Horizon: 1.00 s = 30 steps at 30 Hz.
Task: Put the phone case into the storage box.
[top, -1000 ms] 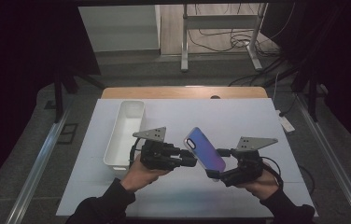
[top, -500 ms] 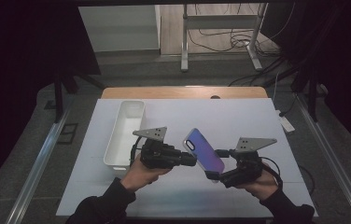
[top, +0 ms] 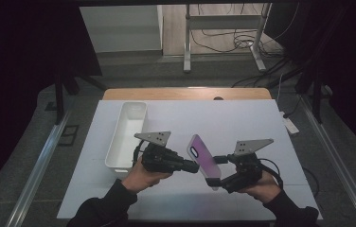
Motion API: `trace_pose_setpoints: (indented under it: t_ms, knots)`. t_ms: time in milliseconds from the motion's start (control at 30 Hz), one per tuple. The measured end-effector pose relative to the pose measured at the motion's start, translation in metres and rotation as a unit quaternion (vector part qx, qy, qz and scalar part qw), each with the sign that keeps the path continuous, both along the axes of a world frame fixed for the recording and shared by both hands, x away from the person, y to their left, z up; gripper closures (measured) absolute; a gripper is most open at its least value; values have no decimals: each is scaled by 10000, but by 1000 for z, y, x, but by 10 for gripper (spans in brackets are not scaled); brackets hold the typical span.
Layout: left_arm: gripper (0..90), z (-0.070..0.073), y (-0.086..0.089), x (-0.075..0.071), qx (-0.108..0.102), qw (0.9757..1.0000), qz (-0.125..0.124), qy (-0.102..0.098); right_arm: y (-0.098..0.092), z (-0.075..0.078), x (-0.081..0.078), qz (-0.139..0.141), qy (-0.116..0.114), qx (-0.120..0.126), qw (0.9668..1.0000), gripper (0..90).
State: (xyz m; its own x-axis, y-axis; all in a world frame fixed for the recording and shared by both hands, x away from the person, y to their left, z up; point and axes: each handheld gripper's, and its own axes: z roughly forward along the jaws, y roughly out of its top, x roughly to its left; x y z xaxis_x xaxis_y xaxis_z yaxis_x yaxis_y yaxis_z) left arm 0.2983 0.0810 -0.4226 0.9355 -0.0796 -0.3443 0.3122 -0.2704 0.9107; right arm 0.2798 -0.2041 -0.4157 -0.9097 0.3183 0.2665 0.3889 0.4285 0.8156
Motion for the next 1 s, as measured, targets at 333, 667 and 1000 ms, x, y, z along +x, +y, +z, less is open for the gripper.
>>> trace_pose_setpoints:
  t_ms: [333,667,1000]
  knots:
    - [888,-1,-2,0,556,9975,428,-125,3,-10,5,-267,-50,-702,9972,110]
    - [887,0,1,0,777,9942,720,-202,1,-14,6,-355,-125,-911,9951,87]
    - [886,1,5,-1,986,9894,1023,-287,-1,-16,8,-557,-280,-1038,9926,41]
